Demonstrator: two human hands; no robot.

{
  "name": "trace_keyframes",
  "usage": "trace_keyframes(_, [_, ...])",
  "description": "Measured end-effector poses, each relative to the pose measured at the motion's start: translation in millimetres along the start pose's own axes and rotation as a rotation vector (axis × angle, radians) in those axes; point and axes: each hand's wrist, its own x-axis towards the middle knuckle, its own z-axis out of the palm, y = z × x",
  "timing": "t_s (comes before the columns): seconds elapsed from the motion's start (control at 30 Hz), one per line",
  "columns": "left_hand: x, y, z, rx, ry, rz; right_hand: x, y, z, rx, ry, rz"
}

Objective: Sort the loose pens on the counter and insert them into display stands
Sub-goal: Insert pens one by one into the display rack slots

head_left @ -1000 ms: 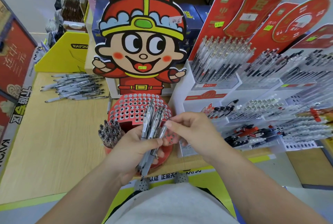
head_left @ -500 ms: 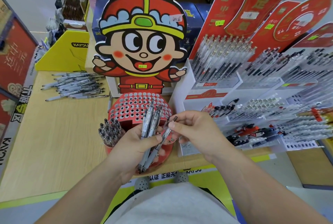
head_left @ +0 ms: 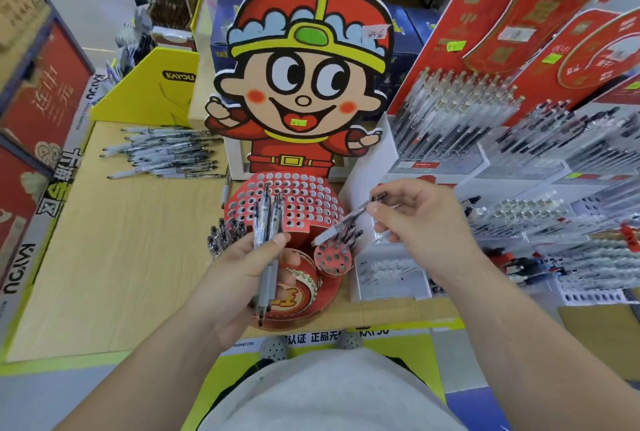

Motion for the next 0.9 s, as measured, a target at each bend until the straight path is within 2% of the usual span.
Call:
trace_keyframes(0.13, [-1.4, -4.0, -4.9, -0.064, 0.017, -0.022, 4.3, 15.5, 17.6, -0.42, -0.04, -0.12])
trace_keyframes(0.27, [-4.1, -5.1, -10.7, -0.07, 0.002, 0.002, 9.0, 25.9, 31.6, -0.581, -0.069, -0.172])
trace_keyframes(0.43, [-7.5, -5.2, -19.1, -0.086, -0.049, 0.022, 12.0, 32.6, 37.5, -0.644, -0.084, -0.21])
trace_keyframes(0.63, [-9.1, -6.9, -24.8, -0.116, -0.021, 0.043, 16.6, 41.3, 41.7, -0.656, -0.11, -0.274])
trace_keyframes(0.9, [-9.1, -8.1, -28.0, -0.122, -0.005, 0.052, 17.5, 45.9, 50.1, -0.775, -0.177, -0.267])
